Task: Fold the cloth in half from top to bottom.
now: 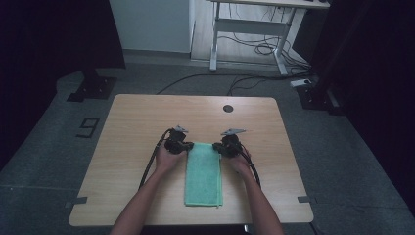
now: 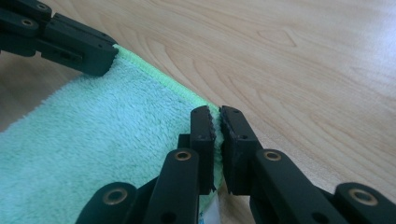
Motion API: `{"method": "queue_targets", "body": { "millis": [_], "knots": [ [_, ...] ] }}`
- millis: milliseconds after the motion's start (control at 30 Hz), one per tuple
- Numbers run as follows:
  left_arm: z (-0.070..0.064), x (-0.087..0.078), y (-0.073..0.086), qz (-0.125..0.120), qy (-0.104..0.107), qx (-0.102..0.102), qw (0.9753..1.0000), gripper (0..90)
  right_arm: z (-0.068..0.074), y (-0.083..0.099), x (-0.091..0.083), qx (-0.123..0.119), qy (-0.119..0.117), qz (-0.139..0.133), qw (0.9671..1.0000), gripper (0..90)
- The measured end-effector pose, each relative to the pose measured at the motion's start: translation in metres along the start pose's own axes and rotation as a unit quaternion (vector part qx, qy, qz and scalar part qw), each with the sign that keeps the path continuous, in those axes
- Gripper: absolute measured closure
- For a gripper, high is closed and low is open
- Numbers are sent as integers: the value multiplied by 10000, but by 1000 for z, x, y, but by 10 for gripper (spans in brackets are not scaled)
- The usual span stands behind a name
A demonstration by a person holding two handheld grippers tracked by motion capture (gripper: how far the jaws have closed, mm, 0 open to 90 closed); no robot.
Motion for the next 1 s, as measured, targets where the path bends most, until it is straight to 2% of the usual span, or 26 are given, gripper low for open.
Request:
{"method": "queue_targets", "body": {
  "millis": [133,400,867,1000],
  "knots": [
    [-7,-12,-6,-167,-30,105,9998,883,2,-4,-12,-133,-7,-178,9998,835],
    [-15,-25,-13,-355,-69,207,9991,882,6,-15,-31,-195,54,-399,9990,835],
    [-16,-26,-14,-368,-109,215,9990,882,5,-15,-32,-150,8,-428,9990,836],
    [-14,-30,-19,-395,-150,209,9989,882,6,-21,-30,-176,45,-411,9990,837]
  ]
}}
Point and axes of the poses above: each handheld gripper's, and its own axes: x roughly forward along the jaws, y roughly out of its underside, z roughly to its left, the point moved 2 cm from there along x, roughly forward along the jaws, and after that the axes turned 5 degrees about y, right-handed, at the moved point
